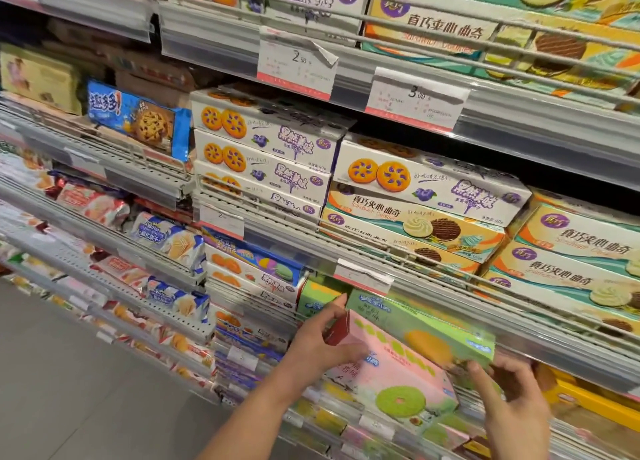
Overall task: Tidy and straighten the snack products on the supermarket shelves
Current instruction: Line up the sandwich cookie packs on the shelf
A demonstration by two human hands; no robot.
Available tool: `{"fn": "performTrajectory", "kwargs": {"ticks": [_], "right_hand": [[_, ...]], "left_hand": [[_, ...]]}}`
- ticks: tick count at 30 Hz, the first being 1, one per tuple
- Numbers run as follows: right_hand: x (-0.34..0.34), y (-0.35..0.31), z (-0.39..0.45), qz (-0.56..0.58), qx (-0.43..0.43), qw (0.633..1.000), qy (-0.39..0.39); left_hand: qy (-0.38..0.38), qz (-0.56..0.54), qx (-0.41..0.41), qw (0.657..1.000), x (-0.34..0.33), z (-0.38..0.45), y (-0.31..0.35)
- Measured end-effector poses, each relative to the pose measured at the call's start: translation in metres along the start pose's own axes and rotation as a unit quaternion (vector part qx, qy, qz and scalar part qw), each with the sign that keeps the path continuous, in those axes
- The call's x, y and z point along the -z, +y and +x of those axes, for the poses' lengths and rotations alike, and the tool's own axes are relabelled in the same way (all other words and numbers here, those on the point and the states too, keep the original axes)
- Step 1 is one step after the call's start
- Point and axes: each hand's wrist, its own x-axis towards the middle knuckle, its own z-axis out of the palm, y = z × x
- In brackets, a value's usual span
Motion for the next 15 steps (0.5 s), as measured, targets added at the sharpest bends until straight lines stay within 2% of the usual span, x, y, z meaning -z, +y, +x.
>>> {"fn": "performTrajectory", "kwargs": {"ticks": [9, 15], "right_hand": [[-0.014, -0.002, -0.001, -0.029, -0.032, 0.991, -0.123], [-0.030, -0.008, -0.001, -0.025, -0.031, 0.982, -0.186]], "left_hand": [[0.045, 0.066, -0.056, 0.995, 0.014, 0.001, -0.011], [0.070, 0.067, -0.065, 0.993, 0.031, -0.005, -0.008]]}}
